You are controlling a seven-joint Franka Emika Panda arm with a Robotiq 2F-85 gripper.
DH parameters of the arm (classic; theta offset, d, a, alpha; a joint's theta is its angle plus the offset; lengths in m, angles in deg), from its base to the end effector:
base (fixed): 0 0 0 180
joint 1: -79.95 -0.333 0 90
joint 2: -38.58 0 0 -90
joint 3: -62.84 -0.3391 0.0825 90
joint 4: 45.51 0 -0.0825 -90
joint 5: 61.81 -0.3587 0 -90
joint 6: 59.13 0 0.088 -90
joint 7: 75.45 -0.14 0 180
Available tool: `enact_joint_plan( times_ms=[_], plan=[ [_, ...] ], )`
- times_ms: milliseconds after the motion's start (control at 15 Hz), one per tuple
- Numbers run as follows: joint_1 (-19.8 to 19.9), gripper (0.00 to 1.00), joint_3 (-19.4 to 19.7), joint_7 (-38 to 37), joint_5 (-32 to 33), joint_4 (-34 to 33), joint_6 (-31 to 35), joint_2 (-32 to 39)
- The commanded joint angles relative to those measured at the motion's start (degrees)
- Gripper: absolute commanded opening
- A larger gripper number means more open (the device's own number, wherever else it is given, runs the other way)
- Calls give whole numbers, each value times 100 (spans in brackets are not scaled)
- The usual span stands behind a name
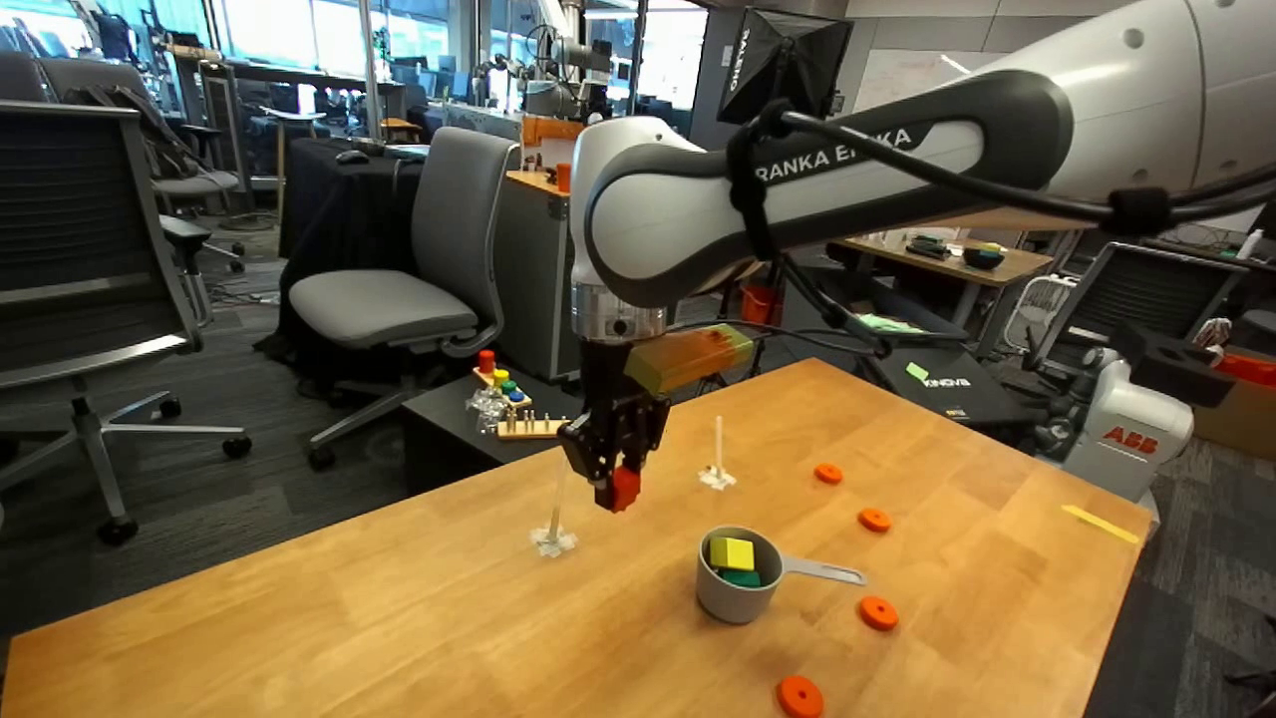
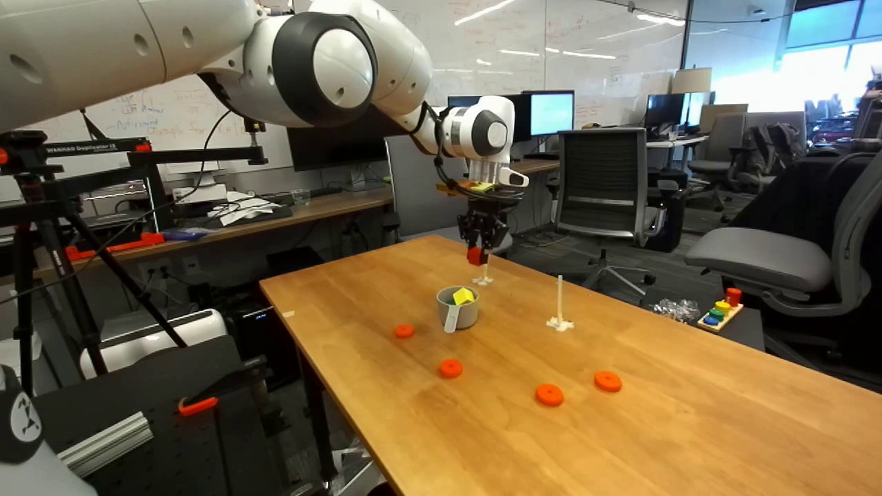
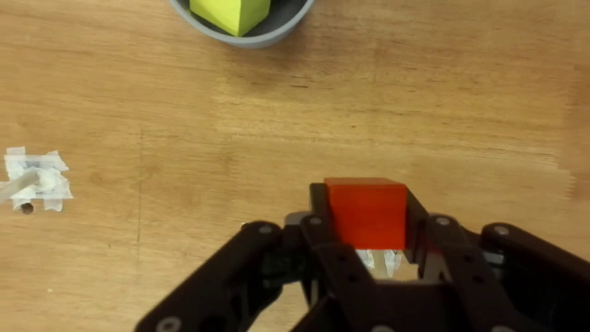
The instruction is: Put the blocks in the cup
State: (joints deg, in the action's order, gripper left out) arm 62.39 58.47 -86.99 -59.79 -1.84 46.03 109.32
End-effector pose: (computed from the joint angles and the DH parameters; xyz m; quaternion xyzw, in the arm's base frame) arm 0.7273 0.2608 0.1425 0.9939 0.0737 -0.0822 0.0024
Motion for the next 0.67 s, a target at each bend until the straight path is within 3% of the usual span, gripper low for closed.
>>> enact_joint_plan(
  times_ms=[0,600],
  plan=[
    [-18,12,7,-316,-37,938,230,-608],
    [44,12,2,-545,-31,3247,1239,-1726]
  ],
)
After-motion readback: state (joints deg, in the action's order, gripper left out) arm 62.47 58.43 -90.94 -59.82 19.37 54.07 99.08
